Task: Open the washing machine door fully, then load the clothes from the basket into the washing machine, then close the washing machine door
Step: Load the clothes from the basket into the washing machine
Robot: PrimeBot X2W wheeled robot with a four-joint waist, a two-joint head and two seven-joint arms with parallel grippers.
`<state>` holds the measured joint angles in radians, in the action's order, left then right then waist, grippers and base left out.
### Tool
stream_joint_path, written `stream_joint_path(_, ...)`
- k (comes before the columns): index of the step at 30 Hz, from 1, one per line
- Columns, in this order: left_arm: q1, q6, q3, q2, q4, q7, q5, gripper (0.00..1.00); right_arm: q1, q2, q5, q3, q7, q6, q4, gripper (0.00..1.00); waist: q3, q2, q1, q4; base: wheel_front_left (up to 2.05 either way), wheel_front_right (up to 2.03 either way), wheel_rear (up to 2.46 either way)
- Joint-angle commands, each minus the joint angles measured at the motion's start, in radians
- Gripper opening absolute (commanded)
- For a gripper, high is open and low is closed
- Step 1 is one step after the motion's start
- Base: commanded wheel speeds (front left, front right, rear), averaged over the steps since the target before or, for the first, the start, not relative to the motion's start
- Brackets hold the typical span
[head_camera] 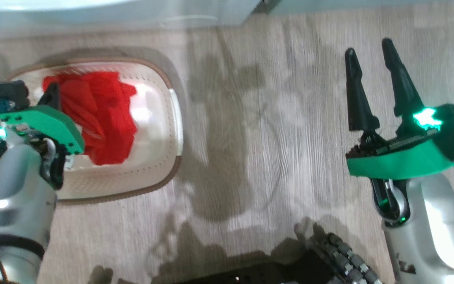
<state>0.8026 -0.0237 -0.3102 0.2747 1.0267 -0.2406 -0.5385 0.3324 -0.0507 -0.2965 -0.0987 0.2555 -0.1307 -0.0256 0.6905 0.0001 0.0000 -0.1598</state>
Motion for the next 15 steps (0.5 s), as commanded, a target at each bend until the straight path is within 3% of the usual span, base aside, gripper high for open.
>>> stream_joint_path(1, -0.035, 0.013, 0.024, 0.028, -0.047, -0.016, 0.012, 0.0, -0.037, 0.001, 0.008, -0.012, 0.006, 0.0, -0.025, 1.0, -0.051, -0.0001, 0.0, 0.029, 0.0, 0.0, 0.0)
stream_joint_path(15, -0.296, 0.157, 0.064, 0.055, -0.638, -0.02, 0.078, 0.0, -0.102, 0.001, 0.03, 0.023, -0.024, 0.0, -0.033, 1.0, -0.23, -0.0001, 0.0, 0.075, 0.0, 0.0, 0.0)
